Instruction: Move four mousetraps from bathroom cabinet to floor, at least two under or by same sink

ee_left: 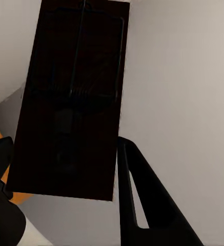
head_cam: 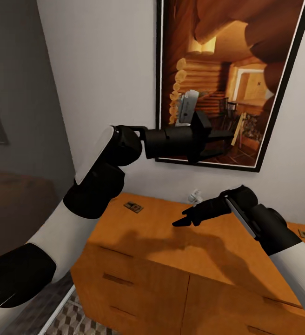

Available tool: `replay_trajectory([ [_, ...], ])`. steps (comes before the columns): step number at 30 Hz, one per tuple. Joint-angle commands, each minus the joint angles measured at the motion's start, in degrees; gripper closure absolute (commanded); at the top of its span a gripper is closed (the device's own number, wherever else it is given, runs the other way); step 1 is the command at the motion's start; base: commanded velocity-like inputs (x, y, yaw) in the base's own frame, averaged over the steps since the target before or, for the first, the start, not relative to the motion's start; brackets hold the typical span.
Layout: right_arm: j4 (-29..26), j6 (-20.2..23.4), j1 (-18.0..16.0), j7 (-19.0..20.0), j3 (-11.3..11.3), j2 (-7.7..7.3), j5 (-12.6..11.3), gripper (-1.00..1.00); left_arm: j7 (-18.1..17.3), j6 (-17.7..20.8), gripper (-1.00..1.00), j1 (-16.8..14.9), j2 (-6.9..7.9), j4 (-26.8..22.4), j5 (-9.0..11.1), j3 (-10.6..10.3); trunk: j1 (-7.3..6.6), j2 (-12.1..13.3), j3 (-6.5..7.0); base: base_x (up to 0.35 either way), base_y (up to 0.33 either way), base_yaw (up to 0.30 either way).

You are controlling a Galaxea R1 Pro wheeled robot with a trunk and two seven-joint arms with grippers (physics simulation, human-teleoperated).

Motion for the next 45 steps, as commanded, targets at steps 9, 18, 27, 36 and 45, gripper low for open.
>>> replay_trajectory([
  [9, 0.0, 0.5, -0.1, -0.3, 0.1, -0.08, -0.6, -1.0, 0.5, 0.1, 1.0, -0.1, -0.05, 0.0, 0.4, 0.0, 0.0, 0.0, -0.07, 0.0, 0.0, 0.29],
  [18, 0.5, 0.2, -0.1, -1.5, 0.1, -0.08, -0.5, -1.0, 0.5, 0.0, 1.0, -0.1, -0.07, 0.1, 0.4, -0.2, 0.0, 0.0, 0.06, 0.0, 0.0, 0.29],
  [27, -0.8, 0.5, -0.1, -28.5, 0.5, 3.18, 1.1, -1.0, 0.6, -0.1, 1.0, -0.1, -0.05, 0.3, 0.3, -1.1, 0.0, 0.0, 0.22, 0.0, 0.0, 0.29],
  [36, -2.0, 1.0, -0.2, -46.2, 7.3, 12.15, 14.7, -1.0, 1.2, 0.0, 1.0, -0.1, 0.06, 0.5, 0.2, -1.3, 0.0, 0.0, 0.22, 0.0, 0.0, 0.286],
  [45, -7.0, 0.7, -0.9, -38.8, 24.6, 12.48, 17.4, -1.0, 1.3, 0.0, 1.0, -0.1, 0.44, 0.8, -2.1, -3.2, 0.0, 0.0, 0.22, 0.0, 0.0, 0.104],
])
